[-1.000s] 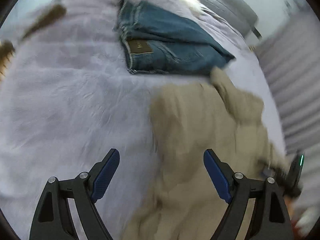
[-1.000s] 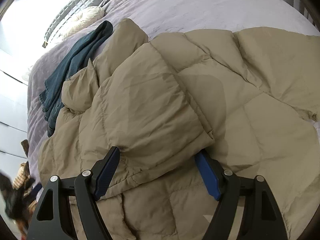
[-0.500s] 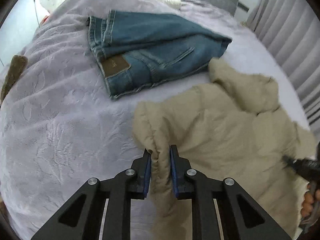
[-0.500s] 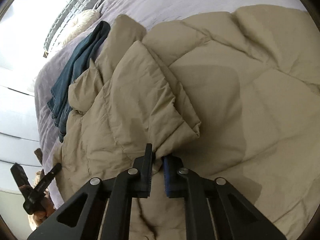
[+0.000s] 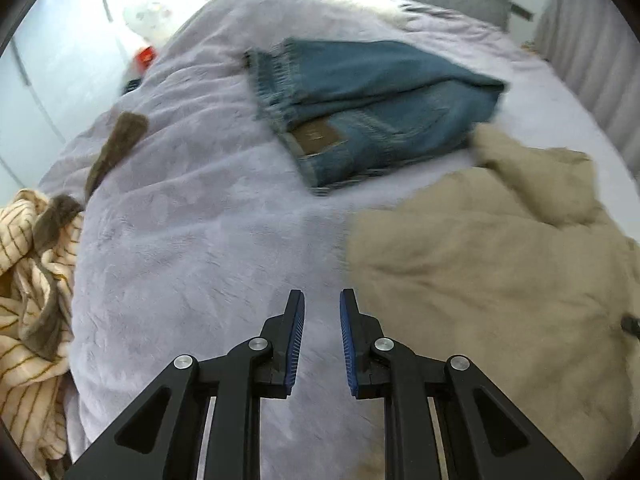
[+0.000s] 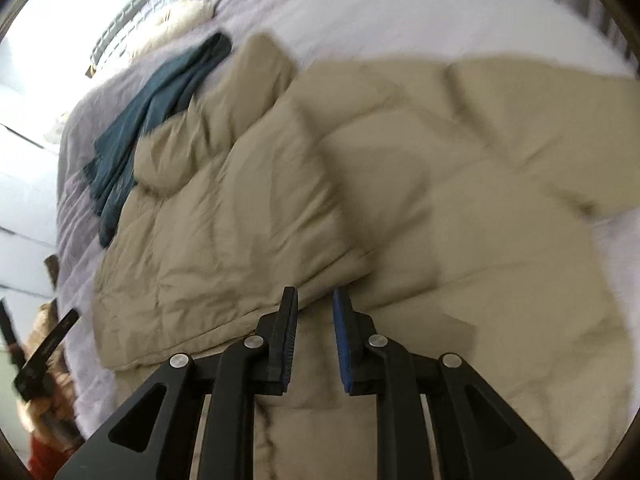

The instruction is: Fold large clothes

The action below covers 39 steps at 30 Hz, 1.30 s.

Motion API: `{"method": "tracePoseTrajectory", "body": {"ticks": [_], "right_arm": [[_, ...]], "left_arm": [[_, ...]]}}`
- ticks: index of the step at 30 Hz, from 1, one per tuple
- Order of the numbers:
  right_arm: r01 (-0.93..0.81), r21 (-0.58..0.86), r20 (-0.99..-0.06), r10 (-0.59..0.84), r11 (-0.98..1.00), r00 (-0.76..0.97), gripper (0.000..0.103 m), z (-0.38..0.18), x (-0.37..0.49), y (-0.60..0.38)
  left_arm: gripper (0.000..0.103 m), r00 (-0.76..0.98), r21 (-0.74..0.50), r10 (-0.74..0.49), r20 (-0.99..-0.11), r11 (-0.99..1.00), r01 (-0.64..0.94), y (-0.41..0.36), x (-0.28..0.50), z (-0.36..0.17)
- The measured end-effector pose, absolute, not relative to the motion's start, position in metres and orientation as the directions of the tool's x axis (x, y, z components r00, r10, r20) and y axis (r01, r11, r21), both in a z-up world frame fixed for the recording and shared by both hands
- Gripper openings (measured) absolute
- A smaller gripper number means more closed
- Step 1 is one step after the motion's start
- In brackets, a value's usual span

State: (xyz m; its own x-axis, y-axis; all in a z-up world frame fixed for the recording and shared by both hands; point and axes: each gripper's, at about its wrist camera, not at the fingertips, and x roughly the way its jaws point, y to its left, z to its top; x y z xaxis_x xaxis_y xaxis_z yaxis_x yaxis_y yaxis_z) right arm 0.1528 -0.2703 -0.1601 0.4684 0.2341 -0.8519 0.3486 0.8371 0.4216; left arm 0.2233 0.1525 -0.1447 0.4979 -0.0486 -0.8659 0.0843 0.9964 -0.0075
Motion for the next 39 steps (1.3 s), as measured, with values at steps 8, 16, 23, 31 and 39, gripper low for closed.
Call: {"method": "tracePoseTrajectory", "body": {"ticks": [8,16,23,31,39], "right_arm": [[0.272,0.402,-0.84,0.234,0.874,0.49,0.02,-0.161,0.18,-0.266],[0.313,0.387,-0.869,0.23,0.867,0.437,0.016,-0.2,0.172,-0.265],[0.335,0.419,-0.864,0.257,0.844,0.434,0.02,-0.179,0.137,-0.286],[0.375,0.462,-0.853,0.288,0.804,0.434,0.05,-0.165,0.085,-0.304],[0.454,0.516,-0.837,0.312,0.727,0.45,0.065,-0.169,0.03,-0.346]], "left_arm": [[0.02,0.424,0.024,-0.04,-0.905,0.989,0.144,0.098,0.205,-0.194],[0.02,0.405,0.017,-0.013,-0.914,0.997,0.07,0.106,0.213,-0.216],[0.02,0.405,0.004,-0.009,-0.914,1.0,0.031,0.101,0.204,-0.187],[0.02,0.416,-0.022,-0.035,-0.909,0.999,0.036,0.075,0.16,-0.151],[0.089,0.393,-0.04,-0.075,-0.917,0.995,0.096,0.024,0.115,-0.146]]}}
